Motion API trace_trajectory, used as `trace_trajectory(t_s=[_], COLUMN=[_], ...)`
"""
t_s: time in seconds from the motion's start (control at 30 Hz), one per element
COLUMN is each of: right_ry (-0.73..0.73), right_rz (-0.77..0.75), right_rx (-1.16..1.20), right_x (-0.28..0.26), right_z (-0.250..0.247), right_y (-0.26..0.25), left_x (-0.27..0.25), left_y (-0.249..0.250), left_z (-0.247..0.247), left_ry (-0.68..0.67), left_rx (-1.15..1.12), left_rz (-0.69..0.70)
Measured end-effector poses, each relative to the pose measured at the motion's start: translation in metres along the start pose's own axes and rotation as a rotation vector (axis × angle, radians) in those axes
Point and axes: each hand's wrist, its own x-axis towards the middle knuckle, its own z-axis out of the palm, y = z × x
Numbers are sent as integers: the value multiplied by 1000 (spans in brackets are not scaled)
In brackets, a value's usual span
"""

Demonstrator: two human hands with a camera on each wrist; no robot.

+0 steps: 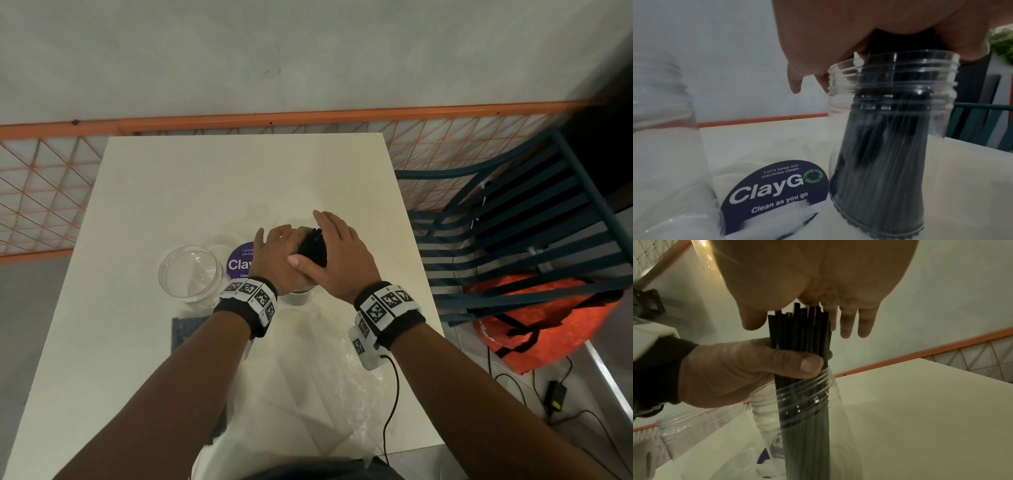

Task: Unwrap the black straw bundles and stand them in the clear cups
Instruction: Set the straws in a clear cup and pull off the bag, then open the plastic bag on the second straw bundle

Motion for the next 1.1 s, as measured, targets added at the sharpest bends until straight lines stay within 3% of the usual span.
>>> trace_trajectory(t_s=[0.13,0.27,0.4,0.67,0.83,1.1], right_ry=[46,205,272,198,90,-132], right_rz=[25,75,64,-20,-22,-151], right_rx=[57,243,253,192,326,375], right_x=[-2,-18,-40,-47,-50,-81], right_z=[-16,-38,-51,-56,-59,-35], right_y=[-4,4,16,9,-22,-84], left_x=[0,0,4,-1,-16,-99], left_y=[3,10,16,14,11,-26], left_z=[2,1,0,-9,-24,-46], left_ry=[62,121,89,81,95,169], left_rx=[-9,-32,-19,-143,-218,-554], left_rz=[-5,3,-29,10,61,123])
